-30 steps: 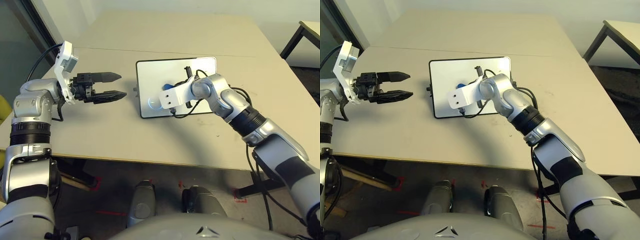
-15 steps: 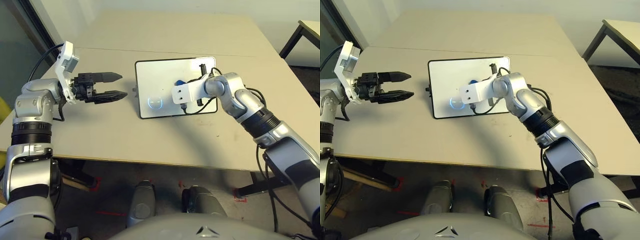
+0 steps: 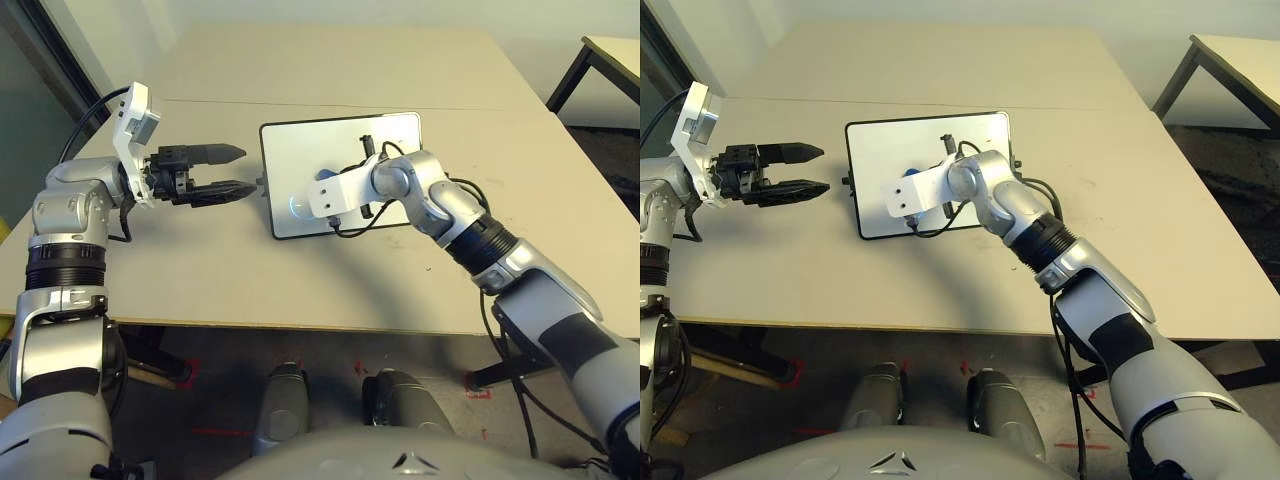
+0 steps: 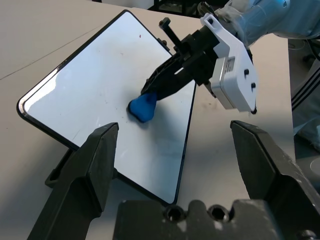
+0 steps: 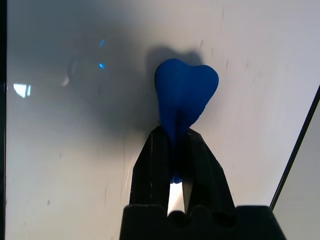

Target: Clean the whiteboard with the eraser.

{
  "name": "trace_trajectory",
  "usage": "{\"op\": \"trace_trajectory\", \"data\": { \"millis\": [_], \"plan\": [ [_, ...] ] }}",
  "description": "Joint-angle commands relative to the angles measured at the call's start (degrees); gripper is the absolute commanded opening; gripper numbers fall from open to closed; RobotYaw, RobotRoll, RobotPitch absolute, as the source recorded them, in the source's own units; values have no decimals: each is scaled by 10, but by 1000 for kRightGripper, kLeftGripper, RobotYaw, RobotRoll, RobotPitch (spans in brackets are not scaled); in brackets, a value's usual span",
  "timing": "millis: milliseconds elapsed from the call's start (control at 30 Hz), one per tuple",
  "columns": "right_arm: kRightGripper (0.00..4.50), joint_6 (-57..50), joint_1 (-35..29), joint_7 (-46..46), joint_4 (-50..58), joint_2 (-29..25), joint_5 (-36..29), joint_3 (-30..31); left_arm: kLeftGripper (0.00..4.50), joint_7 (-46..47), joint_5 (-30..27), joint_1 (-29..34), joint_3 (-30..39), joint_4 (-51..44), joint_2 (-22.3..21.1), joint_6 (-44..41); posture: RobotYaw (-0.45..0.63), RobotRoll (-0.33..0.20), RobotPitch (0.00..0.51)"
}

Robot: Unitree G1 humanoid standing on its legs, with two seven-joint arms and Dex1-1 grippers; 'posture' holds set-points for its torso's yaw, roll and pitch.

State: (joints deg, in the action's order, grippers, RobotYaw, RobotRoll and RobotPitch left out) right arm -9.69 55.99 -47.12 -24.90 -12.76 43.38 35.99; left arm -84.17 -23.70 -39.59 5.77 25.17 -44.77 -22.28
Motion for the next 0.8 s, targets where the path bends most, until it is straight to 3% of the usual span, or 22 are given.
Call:
{"op": "trace_trajectory", "data": {
  "millis": [33, 267, 400, 633, 800],
  "plan": [
    [117, 10, 7, 2, -22, 4, 5, 14, 4500, 5, -8, 8, 5, -15, -4, -4, 297, 0, 21],
    [117, 8, -3, -5, -5, 9, 6, 19, 4500, 7, -9, 11, 8, -16, -4, -4, 298, 0, 20],
    [117, -16, -20, -26, 43, 11, -25, -7, 4500, 8, -8, 9, 5, -13, 0, 0, 285, 0, 18],
    [116, -264, -67, -129, 229, 17, -196, -172, 4500, 5, -8, 3, 3, -4, 2, 6, 276, 0, 17],
    [116, -472, -45, -101, 306, -13, -287, -324, 4500, 1, -7, 0, 2, 5, 0, 12, 263, 0, 19]
  ]
}}
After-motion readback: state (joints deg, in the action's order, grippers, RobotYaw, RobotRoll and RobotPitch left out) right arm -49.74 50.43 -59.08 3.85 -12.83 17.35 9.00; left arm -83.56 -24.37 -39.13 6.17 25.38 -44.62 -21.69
